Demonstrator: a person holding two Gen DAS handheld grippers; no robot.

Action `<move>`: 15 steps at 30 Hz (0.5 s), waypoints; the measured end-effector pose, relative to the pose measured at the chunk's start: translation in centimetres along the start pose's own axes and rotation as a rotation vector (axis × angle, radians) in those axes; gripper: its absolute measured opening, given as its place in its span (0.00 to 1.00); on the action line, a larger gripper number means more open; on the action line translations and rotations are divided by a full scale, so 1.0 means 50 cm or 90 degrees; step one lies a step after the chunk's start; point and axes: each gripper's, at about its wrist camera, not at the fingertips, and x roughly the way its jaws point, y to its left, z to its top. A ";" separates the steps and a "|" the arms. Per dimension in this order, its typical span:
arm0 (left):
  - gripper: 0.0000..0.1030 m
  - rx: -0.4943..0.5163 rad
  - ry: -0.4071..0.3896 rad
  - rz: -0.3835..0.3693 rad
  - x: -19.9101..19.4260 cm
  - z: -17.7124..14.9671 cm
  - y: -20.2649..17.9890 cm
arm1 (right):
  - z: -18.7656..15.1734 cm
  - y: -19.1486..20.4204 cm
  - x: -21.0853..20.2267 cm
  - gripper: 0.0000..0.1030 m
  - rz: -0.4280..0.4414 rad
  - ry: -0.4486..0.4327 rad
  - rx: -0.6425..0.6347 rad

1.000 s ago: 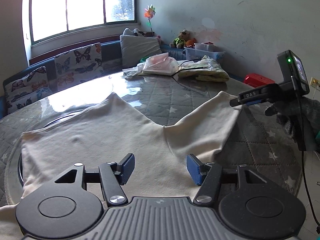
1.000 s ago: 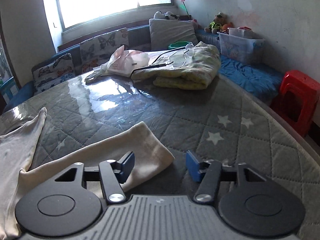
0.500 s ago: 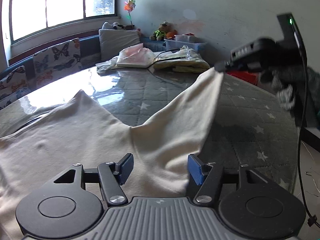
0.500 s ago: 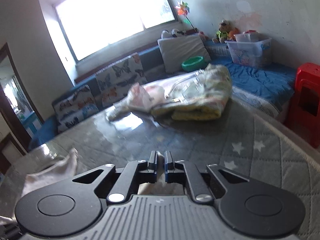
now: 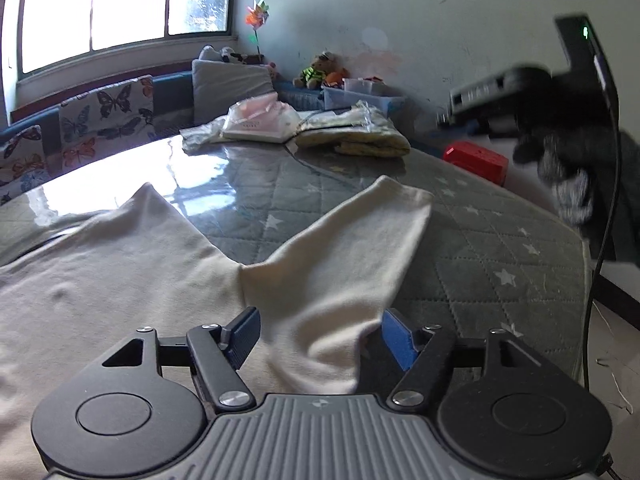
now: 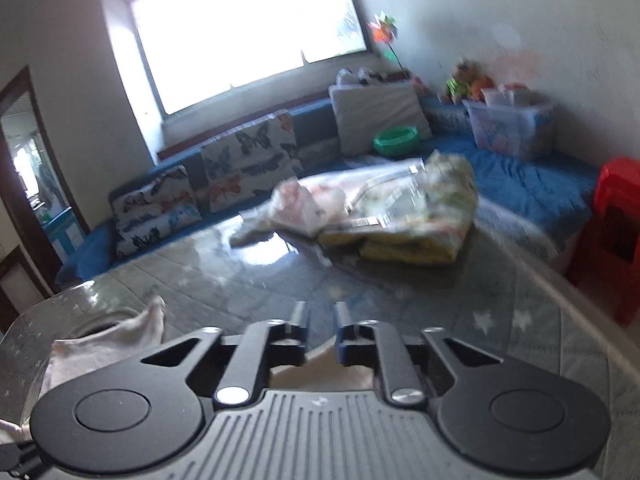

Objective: Fold clothes
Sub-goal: 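Grasp the garment's other side edge with the right gripper, then lift the held side and fold it over the garment with the right gripper, then release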

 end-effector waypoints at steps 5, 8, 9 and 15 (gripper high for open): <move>0.72 -0.011 -0.009 0.015 -0.018 0.001 0.013 | -0.054 -0.017 0.036 0.39 -0.069 0.049 -0.023; 0.72 -0.008 -0.005 0.017 -0.018 -0.003 0.011 | -0.076 -0.031 0.058 0.43 -0.082 0.072 -0.015; 0.72 -0.007 -0.004 0.017 -0.018 -0.004 0.010 | -0.082 -0.033 0.062 0.43 -0.083 0.074 -0.012; 0.74 0.004 0.007 0.013 0.003 -0.003 -0.001 | -0.097 -0.015 0.078 0.20 -0.077 0.055 -0.053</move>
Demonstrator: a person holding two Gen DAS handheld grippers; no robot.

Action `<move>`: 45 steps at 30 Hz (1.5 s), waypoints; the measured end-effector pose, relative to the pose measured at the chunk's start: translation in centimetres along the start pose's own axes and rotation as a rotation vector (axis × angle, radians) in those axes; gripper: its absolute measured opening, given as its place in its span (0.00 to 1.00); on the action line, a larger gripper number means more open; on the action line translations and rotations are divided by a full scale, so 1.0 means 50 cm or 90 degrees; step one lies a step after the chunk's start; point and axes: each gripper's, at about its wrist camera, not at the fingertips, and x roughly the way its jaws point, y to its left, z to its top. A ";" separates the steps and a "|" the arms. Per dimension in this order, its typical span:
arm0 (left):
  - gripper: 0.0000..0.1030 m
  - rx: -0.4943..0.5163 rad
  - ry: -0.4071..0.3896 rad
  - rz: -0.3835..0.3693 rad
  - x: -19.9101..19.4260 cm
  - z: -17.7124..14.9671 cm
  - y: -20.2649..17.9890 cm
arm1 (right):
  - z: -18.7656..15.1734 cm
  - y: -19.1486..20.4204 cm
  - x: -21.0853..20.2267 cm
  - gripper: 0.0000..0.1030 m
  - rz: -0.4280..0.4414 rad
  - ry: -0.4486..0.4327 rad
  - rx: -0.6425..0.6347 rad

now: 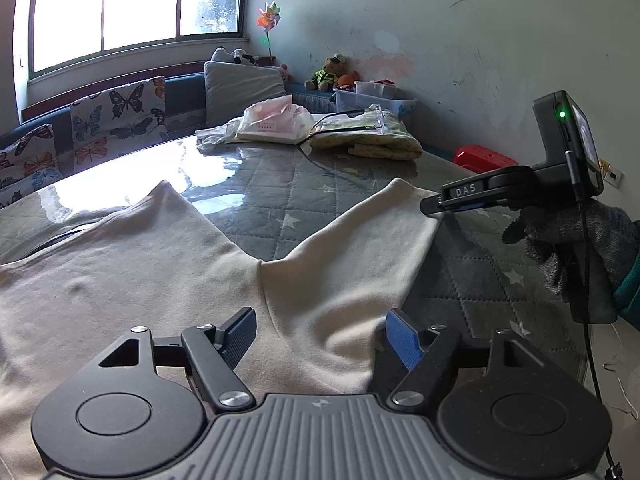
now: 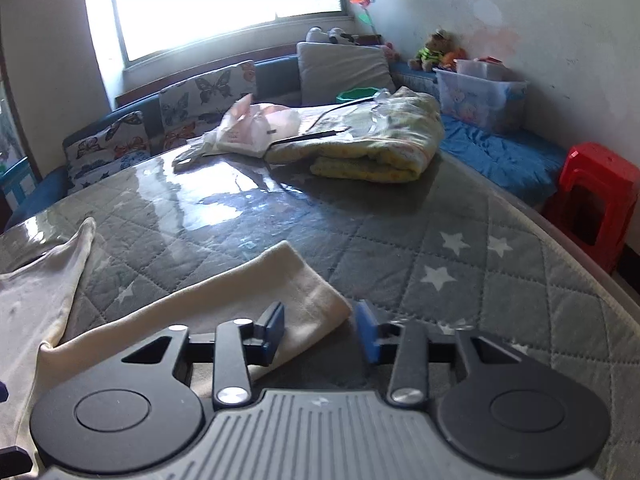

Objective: Fold clothes
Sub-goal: 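Lift the held side and fold it over the garment with the right gripper, then release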

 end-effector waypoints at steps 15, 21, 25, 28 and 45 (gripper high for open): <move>0.83 -0.020 0.018 -0.043 0.080 0.018 -0.009 | 0.073 -0.023 -0.094 0.06 0.145 -0.080 0.103; 0.85 -0.043 -0.006 -0.056 0.042 0.018 -0.001 | 0.103 0.021 -0.136 0.06 0.177 -0.100 0.078; 0.85 -0.067 -0.048 -0.029 -0.038 0.000 0.040 | 0.120 0.067 -0.180 0.06 0.205 -0.114 0.047; 0.85 -0.098 -0.065 0.011 -0.100 -0.027 0.089 | 0.132 0.110 -0.208 0.06 0.240 -0.118 0.027; 0.86 -0.261 -0.113 0.195 -0.323 -0.189 0.277 | -0.016 0.519 -0.193 0.06 0.443 0.024 -0.158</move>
